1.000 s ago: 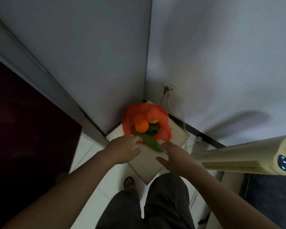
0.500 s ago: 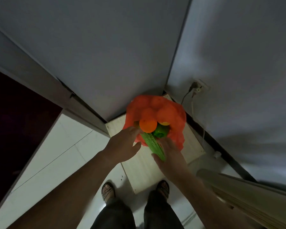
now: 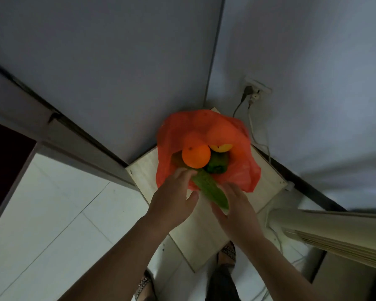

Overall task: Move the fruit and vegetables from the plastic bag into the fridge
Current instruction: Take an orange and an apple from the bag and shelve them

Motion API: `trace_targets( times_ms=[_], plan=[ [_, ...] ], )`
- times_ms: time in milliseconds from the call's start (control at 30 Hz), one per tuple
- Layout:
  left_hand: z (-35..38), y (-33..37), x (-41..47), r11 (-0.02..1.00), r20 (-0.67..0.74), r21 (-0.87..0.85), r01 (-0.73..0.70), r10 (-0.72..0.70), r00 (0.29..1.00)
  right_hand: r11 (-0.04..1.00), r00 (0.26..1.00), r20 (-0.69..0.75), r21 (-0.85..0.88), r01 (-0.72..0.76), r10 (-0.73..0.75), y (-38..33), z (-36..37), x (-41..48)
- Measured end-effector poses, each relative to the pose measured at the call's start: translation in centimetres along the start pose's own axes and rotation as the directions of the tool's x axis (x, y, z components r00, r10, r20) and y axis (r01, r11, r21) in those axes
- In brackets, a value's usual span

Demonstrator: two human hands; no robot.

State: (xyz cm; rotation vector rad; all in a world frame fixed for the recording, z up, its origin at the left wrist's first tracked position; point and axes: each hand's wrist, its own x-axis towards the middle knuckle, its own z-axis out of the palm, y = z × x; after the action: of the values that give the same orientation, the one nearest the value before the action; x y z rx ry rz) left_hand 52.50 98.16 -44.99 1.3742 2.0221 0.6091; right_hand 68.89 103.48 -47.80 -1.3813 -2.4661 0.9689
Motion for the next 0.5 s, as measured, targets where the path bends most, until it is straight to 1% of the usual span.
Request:
trace_targets(
  times_ms=[33, 100, 233, 333, 500],
  plan=[
    [0.3, -0.3, 0.5, 1.0, -0.05, -0.006, 0.003, -0.003, 0.999, 1.0, 0.999, -0.032, 0.005, 0.0, 0.0, -0.1, 0.4, 0.2],
    [0.9, -0.9, 1.6, 0.999, -0.134, 0.049, 0.004, 0.003, 0.991, 1.0, 0.995, -0.095, 0.01, 0.009, -0.008, 0.1, 1.1, 0.6],
    [2.2, -1.4, 3.3, 0.987, -0.204, 0.161, -0.022, 0.055, 0.977, 1.0, 0.983, -0.181, 0.014, 0.028, -0.025, 1.0, 2.4, 0.6],
    [2.9, -1.8, 3.9, 0.979, -0.226, 0.204, -0.026, 0.073, 0.971, 0.999, 0.98, -0.199, 0.037, 0.02, -0.012, 1.9, 3.0, 0.0],
    [3.4, -2.0, 4.1, 0.952, -0.185, 0.303, -0.039, 0.099, 0.978, 0.998, 0.979, -0.204, 0.051, 0.038, -0.027, 2.7, 2.6, -0.9]
  ],
)
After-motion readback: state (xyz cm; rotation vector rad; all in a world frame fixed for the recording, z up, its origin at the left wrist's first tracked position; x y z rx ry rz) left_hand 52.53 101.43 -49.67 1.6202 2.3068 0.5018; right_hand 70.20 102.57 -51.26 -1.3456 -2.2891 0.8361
